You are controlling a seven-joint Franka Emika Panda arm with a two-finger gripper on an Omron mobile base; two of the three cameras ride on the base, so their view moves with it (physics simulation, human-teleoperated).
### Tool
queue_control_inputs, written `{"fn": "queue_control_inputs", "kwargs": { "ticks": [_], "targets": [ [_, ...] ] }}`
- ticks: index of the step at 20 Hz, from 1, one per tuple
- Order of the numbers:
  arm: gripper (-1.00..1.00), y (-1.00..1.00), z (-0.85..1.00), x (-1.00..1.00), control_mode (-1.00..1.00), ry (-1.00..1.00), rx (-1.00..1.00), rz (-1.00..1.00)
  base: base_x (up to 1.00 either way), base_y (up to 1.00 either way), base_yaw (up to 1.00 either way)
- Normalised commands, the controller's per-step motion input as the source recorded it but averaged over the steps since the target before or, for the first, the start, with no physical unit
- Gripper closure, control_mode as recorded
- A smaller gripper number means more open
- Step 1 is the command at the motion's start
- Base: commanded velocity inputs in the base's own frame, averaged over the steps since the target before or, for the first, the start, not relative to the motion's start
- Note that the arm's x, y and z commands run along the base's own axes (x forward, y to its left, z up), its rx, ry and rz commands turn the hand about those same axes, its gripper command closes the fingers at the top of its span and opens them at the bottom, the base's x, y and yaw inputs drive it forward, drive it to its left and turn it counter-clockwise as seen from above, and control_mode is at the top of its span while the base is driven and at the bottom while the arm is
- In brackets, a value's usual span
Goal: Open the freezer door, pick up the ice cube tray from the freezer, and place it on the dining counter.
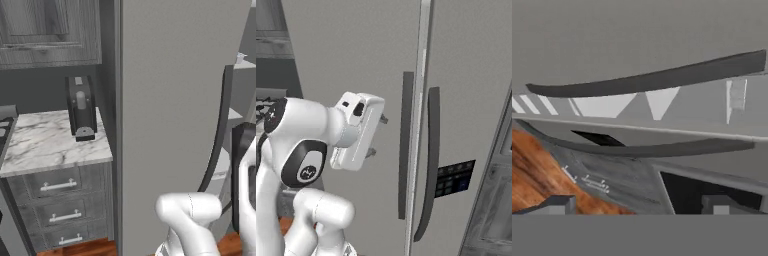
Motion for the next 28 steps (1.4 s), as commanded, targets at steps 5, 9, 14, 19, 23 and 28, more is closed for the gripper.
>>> {"fn": "queue_control_inputs", "kwargs": {
  "ticks": [5,9,14,19,23,28],
  "targets": [
    [-1.0,0.02,0.0,0.88,-1.0,0.25,-0.12,-0.02,0.0,0.0,0.0],
    [-1.0,-0.06,0.05,0.46,-1.0,0.02,0.0,-0.03,0.0,0.0,0.0],
    [-1.0,-0.28,0.02,0.42,-1.0,0.02,0.0,-0.06,0.0,0.0,0.0],
    [-1.0,-0.26,-0.1,0.7,-1.0,0.08,0.0,-0.08,0.0,0.0,0.0],
    [-1.0,-0.04,0.0,0.21,-1.0,0.01,0.0,0.0,0.0,0.0,0.0],
    [-1.0,-0.52,0.0,0.04,-1.0,0.01,0.05,0.0,0.0,0.0,0.0]
  ]
}}
